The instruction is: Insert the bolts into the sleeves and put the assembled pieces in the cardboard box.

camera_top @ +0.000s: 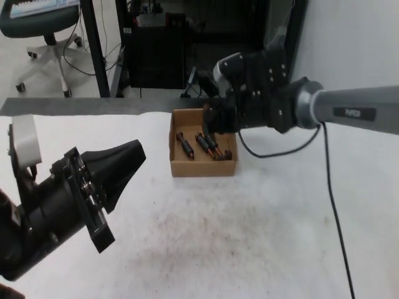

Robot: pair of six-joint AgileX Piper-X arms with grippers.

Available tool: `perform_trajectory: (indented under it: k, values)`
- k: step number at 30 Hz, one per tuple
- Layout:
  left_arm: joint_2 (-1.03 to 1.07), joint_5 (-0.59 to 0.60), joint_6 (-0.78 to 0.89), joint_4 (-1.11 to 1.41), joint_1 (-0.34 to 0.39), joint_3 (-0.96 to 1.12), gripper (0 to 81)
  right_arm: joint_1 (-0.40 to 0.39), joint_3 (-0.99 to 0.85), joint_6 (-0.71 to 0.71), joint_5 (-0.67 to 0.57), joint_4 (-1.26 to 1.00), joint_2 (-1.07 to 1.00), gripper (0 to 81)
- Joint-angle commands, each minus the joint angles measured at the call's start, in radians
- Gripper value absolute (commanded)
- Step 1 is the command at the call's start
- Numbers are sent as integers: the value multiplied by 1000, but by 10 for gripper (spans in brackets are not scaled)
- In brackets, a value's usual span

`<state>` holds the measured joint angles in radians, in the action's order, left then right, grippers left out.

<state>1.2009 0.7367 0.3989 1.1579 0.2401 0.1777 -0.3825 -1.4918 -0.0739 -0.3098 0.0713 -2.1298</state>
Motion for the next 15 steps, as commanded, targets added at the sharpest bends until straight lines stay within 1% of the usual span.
perform_trajectory:
  k: [1,6,13,15]
  values:
    - [-14,-3,6,13,-2,0,3,6,-95,14,5,27,-30,9]
    - [-20,-3,6,13,-2,0,3,8,-186,14,5,99,-65,9]
    - [-20,-3,6,13,-2,0,3,8,-188,10,-33,159,-65,9]
    - [-19,-23,6,13,-2,0,3,8,-188,-18,-33,200,-65,9]
